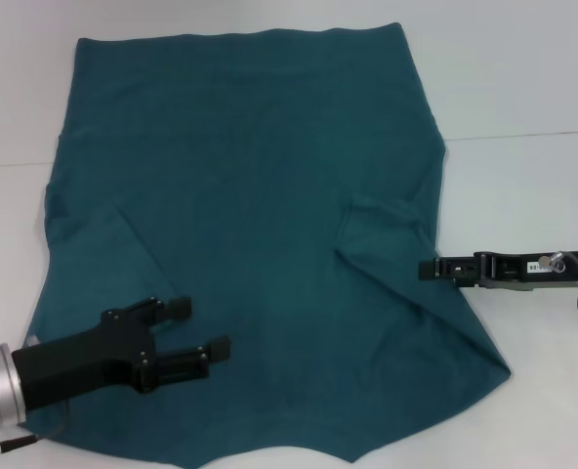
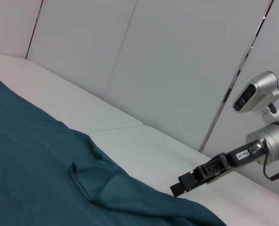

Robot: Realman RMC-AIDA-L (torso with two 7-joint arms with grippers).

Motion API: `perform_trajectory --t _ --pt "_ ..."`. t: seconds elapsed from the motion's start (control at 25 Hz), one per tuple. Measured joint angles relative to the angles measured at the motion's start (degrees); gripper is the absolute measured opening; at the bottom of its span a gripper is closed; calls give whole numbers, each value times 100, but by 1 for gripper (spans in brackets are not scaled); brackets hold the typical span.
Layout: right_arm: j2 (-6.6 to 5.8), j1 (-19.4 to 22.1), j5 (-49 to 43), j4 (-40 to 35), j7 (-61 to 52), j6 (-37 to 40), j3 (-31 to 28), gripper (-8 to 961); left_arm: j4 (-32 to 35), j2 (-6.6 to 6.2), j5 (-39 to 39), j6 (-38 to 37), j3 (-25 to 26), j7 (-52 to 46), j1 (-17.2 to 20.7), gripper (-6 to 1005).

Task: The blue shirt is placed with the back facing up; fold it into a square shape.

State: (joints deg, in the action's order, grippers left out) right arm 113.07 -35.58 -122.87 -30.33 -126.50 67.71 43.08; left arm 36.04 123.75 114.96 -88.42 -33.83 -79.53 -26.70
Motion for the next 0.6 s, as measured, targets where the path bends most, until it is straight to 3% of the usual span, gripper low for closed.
perform_trajectory --t 0.6 --pt "137 -79 -53 93 37 -104 8 828 -9 0 0 9 0 9 -1 948"
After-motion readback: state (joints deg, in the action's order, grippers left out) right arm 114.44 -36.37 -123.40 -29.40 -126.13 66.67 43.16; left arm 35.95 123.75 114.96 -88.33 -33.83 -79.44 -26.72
